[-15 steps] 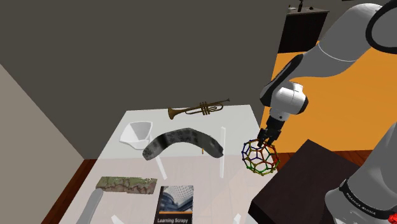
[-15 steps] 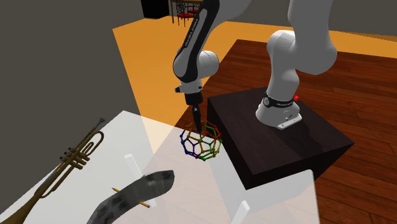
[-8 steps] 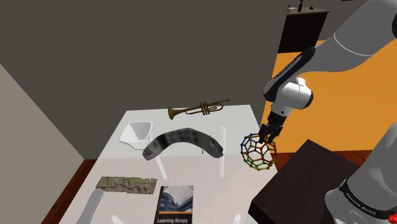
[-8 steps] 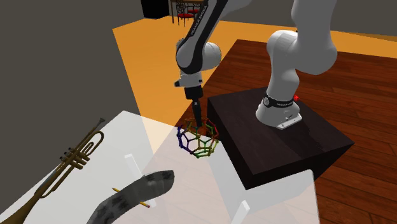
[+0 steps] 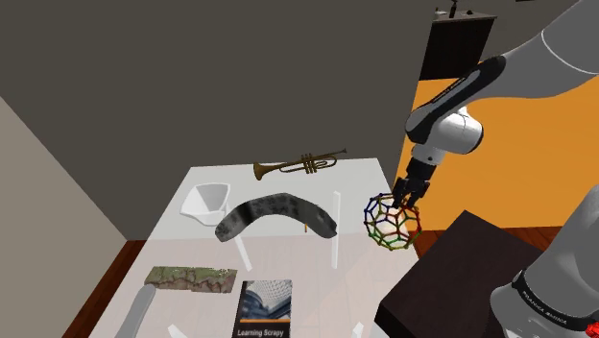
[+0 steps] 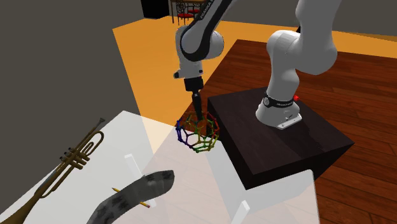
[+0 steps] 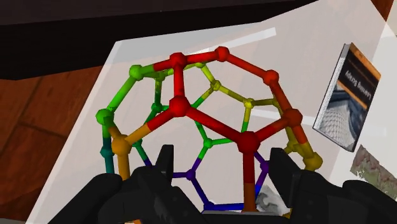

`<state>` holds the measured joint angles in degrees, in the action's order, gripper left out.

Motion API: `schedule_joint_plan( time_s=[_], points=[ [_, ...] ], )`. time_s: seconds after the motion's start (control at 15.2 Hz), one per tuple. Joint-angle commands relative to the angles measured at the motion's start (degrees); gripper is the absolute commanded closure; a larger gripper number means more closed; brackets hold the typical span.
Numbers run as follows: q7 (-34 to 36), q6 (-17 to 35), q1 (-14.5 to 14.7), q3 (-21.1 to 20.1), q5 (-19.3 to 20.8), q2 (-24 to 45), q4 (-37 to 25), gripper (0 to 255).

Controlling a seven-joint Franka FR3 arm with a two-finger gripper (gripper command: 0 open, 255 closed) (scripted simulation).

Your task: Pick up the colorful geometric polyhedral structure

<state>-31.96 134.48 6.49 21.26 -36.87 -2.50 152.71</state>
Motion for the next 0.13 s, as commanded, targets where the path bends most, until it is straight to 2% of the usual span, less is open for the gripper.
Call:
schedule_joint_plan(
  time_s=[0.0,0.07],
  points=[
    [1.2,-0.7,-0.2,0.0,1.2,-1.1,-0.1,255],
    [1.2,-0.7,-0.2,0.0,1.2,-1.1,-0.1,255]
  ],
)
